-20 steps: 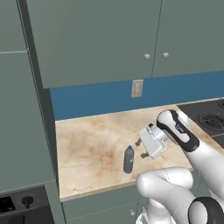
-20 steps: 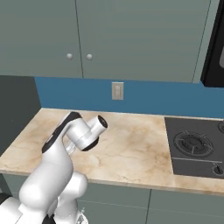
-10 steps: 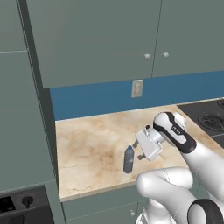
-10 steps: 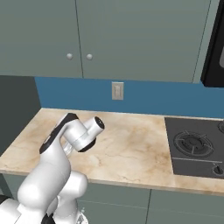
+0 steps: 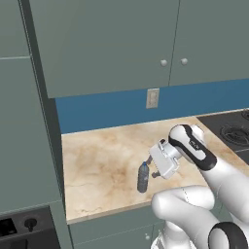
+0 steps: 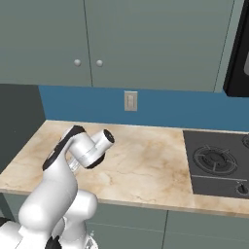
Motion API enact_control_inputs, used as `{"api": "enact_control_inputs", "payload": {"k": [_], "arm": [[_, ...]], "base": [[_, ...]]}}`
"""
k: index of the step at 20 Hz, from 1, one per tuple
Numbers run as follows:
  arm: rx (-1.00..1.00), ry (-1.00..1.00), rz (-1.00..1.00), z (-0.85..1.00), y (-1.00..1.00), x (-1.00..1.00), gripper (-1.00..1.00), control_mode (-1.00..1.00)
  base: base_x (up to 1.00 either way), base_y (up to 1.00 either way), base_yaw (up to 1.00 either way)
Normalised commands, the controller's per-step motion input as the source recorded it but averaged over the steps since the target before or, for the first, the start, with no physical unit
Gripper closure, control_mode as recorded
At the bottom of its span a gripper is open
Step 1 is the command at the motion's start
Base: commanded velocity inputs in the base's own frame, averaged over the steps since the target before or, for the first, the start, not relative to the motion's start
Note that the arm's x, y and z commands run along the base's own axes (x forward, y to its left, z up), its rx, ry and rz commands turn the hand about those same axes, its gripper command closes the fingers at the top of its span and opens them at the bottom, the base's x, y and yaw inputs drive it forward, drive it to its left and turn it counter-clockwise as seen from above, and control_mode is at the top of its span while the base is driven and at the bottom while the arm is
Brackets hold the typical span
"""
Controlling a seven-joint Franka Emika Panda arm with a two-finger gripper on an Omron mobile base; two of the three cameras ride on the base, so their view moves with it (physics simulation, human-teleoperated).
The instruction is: Place the drinks on the dining counter in a tight cluster.
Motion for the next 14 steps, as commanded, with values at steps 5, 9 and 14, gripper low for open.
{"api": "enact_control_inputs", "payload": {"k": [5, 9, 14], "arm": [[0.02, 0.00, 0.00, -0.06, 0.00, 0.00, -1.00, -1.00], [0.03, 0.00, 0.00, -0.08, 0.00, 0.00, -1.00, -1.00], [0.03, 0.00, -0.01, -0.08, 0.00, 0.00, -1.00, -1.00]], "base": [[0.00, 0.00, 0.00], [0.00, 0.00, 0.00], [0.00, 0.00, 0.00]]}}
